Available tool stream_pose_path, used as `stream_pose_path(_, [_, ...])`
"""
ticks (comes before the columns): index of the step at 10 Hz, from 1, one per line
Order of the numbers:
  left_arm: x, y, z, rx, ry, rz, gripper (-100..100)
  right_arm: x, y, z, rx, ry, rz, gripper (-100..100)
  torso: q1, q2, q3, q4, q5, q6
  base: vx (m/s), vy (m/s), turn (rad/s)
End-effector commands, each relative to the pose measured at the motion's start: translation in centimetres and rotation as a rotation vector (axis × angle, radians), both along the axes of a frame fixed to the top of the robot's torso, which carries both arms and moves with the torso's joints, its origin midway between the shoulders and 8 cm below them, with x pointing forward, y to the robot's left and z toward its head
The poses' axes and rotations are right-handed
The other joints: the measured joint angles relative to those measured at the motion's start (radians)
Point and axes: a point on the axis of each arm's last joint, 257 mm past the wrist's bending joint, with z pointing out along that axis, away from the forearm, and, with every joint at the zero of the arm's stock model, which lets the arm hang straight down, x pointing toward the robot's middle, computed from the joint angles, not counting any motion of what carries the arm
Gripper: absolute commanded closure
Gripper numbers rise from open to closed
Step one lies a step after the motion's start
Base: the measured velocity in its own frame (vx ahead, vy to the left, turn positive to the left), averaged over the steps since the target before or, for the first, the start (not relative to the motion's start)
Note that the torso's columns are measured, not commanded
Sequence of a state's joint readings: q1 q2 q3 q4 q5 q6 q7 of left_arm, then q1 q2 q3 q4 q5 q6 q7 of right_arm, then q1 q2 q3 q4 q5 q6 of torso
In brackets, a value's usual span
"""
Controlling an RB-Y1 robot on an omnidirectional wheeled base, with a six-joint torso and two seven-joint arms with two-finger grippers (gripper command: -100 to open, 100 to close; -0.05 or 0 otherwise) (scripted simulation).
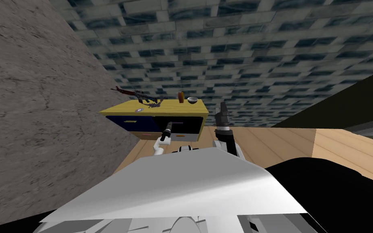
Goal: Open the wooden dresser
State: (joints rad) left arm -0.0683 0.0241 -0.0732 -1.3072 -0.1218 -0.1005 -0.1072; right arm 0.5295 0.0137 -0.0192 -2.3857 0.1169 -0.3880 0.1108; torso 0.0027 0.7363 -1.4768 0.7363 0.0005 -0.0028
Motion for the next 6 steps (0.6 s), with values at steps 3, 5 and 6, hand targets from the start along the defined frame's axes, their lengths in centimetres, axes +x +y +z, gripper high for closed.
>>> stream_pose_path(3, [-3.1,-3.1,-0.4,-0.025,0.021,-0.059,100,0.0,0.0,0.0,0.0,0.0,0.0,0,-0.002,0.002,0.001,0.001,0.0,0.002,0.053,-0.012,0.171])
stream_pose_path(5, [-3.1,-3.3,0.2,-0.024,0.012,-0.065,100,0.0,0.0,0.0,0.0,0.0,0.0,0,-0.003,0.0,0.0,0.002,0.0,0.004,0.051,-0.02,0.066])
stream_pose_path(6, [-3.2,-3.9,0.8,-0.026,0.005,-0.075,100,0.0,0.0,0.0,0.0,0.0,0.0,0,-0.003,0.003,0.001,0.002,0.0,0.004,-0.075,0.034,-0.003])
